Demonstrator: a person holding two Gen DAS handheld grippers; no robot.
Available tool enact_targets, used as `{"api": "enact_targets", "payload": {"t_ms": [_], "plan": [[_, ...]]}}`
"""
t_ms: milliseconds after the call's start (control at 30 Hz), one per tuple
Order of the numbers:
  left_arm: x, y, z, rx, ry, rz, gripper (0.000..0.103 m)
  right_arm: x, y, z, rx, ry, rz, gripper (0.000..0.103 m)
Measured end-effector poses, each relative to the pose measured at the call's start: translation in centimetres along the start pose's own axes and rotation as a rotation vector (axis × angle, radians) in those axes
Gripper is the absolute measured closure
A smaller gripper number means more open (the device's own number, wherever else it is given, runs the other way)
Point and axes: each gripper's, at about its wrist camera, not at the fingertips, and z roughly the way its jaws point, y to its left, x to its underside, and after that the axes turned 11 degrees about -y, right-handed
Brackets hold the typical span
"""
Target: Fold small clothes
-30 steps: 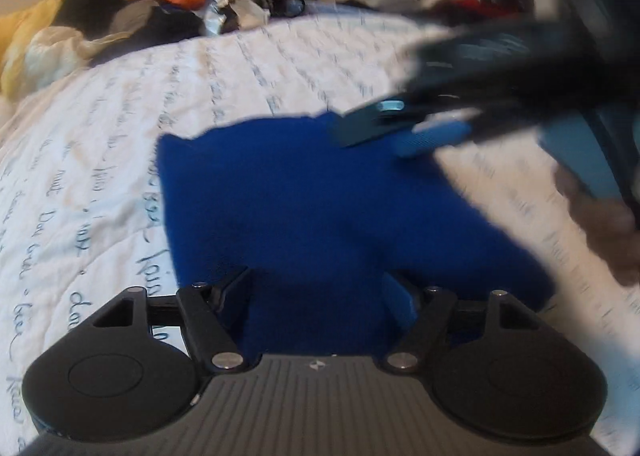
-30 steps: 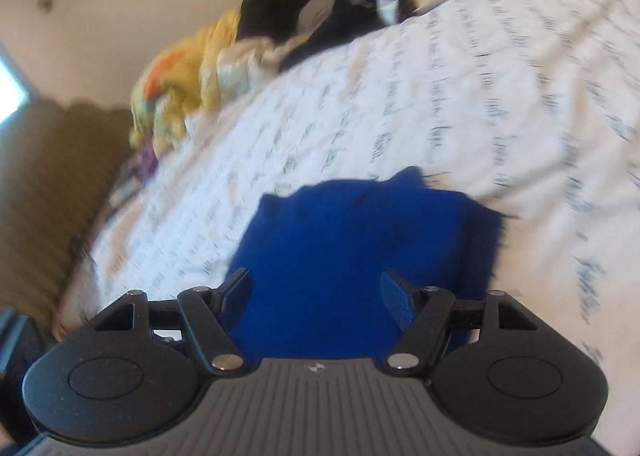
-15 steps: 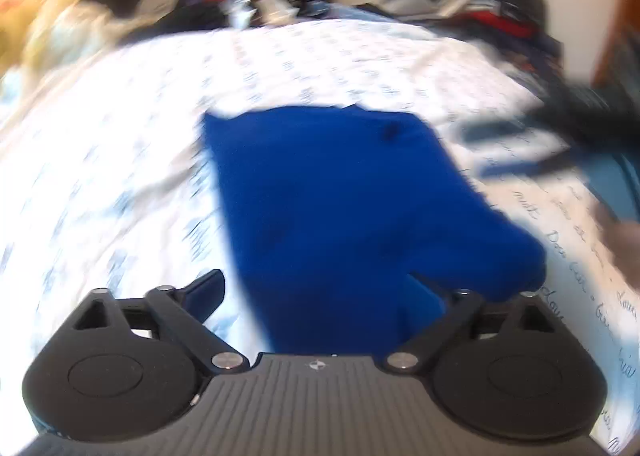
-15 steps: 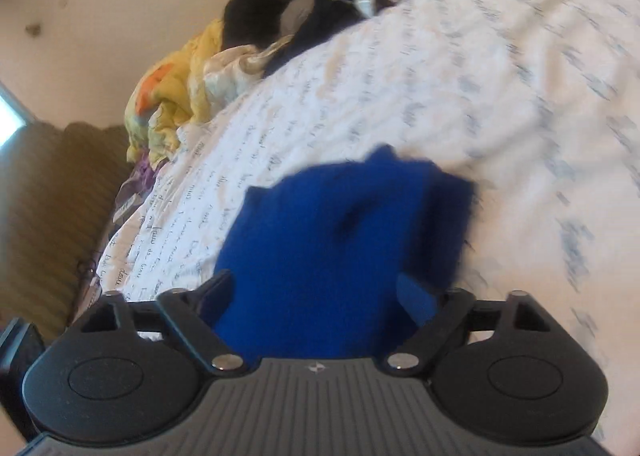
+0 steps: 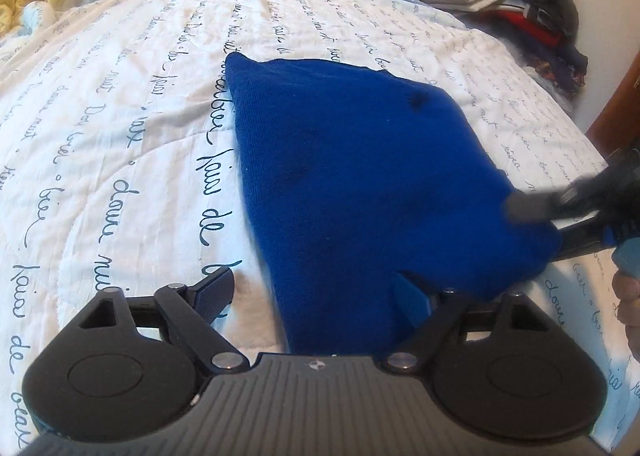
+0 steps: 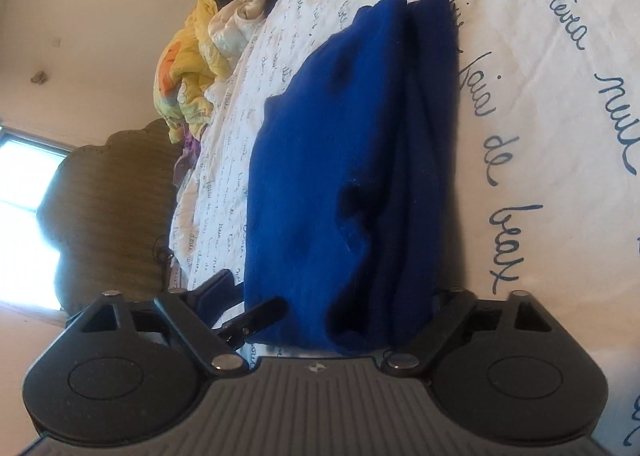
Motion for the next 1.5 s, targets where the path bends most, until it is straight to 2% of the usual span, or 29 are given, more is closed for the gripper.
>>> {"api": "enact_targets", "payload": {"t_ms": [33, 67, 133, 533, 700, 800, 900, 1033, 1133, 1167, 1200, 1233, 1267, 1300, 1333, 1367, 1433, 1500], "plan": [[0.0, -0.1, -0.2, -0.001, -0.001, 0.007, 0.029, 0.1, 0.2, 0.4, 0.032, 0.018, -0.026, 0.069], [-0.1, -0.2, -0.1, -0.001, 0.0, 0.014, 0.038, 0.3, 0.0, 0.7, 0.065, 0.042, -0.051, 0.078], [-0.2, -0.2, -0.1, -0.002, 0.003, 0.026, 0.046, 0.5, -0.1, 0.6, 0.063, 0.046, -0.071, 0.078], [-0.2, 0.0, -0.2, -0.002, 0.001, 0.031, 0.046, 0.5, 0.0, 0.1, 0.073, 0.049, -0.082, 0.078], [-0.2, 0.1, -0.2, 0.003, 0.004, 0.024, 0.046, 0.4, -0.1, 0.1, 0.068, 0.053, -0.082, 0.076], [-0.4, 1.3, -0.4, 0.033, 0.01, -0.046, 0.046, 0.3, -0.3, -0.2, 0.051, 0.051, -0.067, 0.073], [-0.5, 3.3, -0.6, 0.103, 0.022, -0.17, 0.046, 0.1, -0.7, -0.8, 0.028, 0.032, -0.041, 0.067], [-0.5, 5.2, -0.4, 0.207, 0.066, -0.32, 0.046, -0.2, -1.4, -1.6, 0.005, 0.014, -0.006, 0.066], [-0.1, 5.4, 0.2, 0.29, 0.118, -0.409, 0.046, -0.4, -1.6, -1.9, -0.006, -0.001, 0.018, 0.056], [0.0, 5.3, 0.4, 0.299, 0.126, -0.422, 0.046, -0.4, -1.6, -1.9, -0.005, -0.003, 0.016, 0.05], [0.0, 5.1, 0.5, 0.294, 0.127, -0.423, 0.048, -0.4, -1.4, -1.9, 0.0, -0.004, 0.008, 0.047], [-0.1, 4.9, 0.7, 0.272, 0.133, -0.415, 0.064, -0.3, -1.3, -1.7, 0.006, -0.004, -0.002, 0.047], [-0.3, 4.8, 0.9, 0.233, 0.146, -0.398, 0.092, -0.3, -1.1, -1.5, 0.016, -0.004, -0.014, 0.053], [-0.5, 4.7, 0.9, 0.201, 0.155, -0.374, 0.092, -0.2, -0.7, -1.3, 0.038, -0.005, -0.05, 0.084], [-0.9, 4.8, 0.6, 0.191, 0.148, -0.356, 0.092, -0.1, 0.0, -1.1, 0.07, 0.007, -0.115, 0.088], [-1.3, 4.7, 0.1, 0.183, 0.133, -0.33, 0.092, -0.1, 1.1, -1.2, 0.095, 0.009, -0.19, 0.088], [-2.0, 3.9, -1.6, 0.146, 0.086, -0.21, 0.091, 0.2, 3.5, -2.0, 0.118, 0.0, -0.325, 0.089], [-1.8, 2.9, -2.0, 0.126, 0.086, -0.114, 0.089, 1.3, 5.5, -2.3, 0.203, 0.009, -0.502, 0.088]]}}
